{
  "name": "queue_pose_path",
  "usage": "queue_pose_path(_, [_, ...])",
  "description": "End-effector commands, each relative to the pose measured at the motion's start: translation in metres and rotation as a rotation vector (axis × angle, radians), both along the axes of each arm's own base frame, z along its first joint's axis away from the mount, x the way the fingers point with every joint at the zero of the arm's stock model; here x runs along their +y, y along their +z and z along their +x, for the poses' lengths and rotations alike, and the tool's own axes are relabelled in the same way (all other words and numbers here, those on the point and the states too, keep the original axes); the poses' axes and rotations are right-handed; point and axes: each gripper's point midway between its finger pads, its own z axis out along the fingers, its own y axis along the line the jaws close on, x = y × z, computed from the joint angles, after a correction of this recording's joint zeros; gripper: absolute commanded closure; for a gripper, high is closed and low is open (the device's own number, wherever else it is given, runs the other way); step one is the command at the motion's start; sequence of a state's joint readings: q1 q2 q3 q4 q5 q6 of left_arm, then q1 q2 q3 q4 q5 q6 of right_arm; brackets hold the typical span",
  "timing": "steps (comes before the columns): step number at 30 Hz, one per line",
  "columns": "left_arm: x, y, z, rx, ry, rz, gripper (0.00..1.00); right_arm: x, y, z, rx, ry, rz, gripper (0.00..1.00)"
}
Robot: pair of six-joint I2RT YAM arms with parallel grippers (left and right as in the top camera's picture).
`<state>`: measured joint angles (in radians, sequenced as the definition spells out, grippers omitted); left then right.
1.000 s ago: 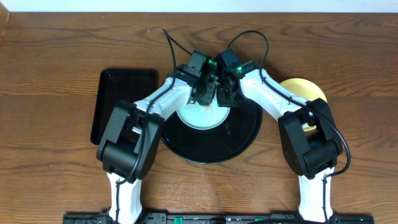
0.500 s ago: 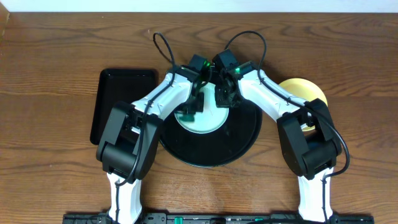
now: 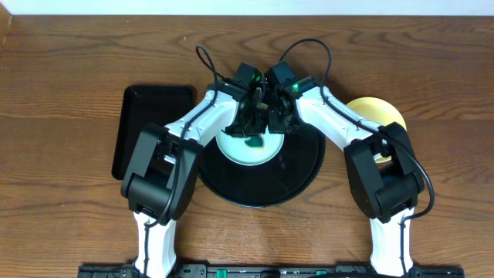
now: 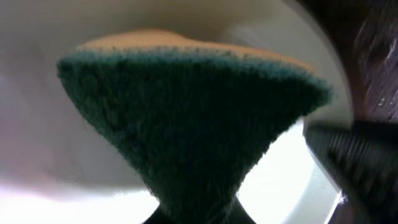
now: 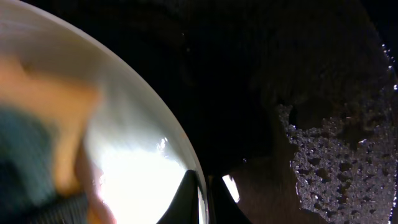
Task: Clean dirty plates on tray and stack at the side
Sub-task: 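Scrub the pale green plate with the sponge while right gripper holds it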
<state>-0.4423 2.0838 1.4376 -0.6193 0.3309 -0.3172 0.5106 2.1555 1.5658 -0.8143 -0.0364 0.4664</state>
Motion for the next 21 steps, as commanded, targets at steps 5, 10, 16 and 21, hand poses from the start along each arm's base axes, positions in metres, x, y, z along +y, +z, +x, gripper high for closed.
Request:
queue_pose_path(5, [0.058, -0.012, 0.028, -0.142, 0.142, 0.348, 0.92, -0.005, -0.035, -0.027, 0.1, 0.013, -0.059, 0.99])
queue_pose_path(10, [0.1, -0.008, 0.02, -0.148, 0.161, 0.575, 0.92, -0.005, -0.035, -0.027, 0.099, 0.013, -0.059, 0.99])
queue_pose_path(16, [0.105, -0.008, 0.006, -0.095, 0.155, 0.603, 0.92, -0.005, -0.035, -0.027, 0.099, 0.013, -0.059, 0.99])
queue_pose_path(21, [0.102, 0.012, 0.008, -0.078, 0.149, 0.592, 0.92, -0.005, -0.035, -0.027, 0.099, 0.013, -0.059, 0.99])
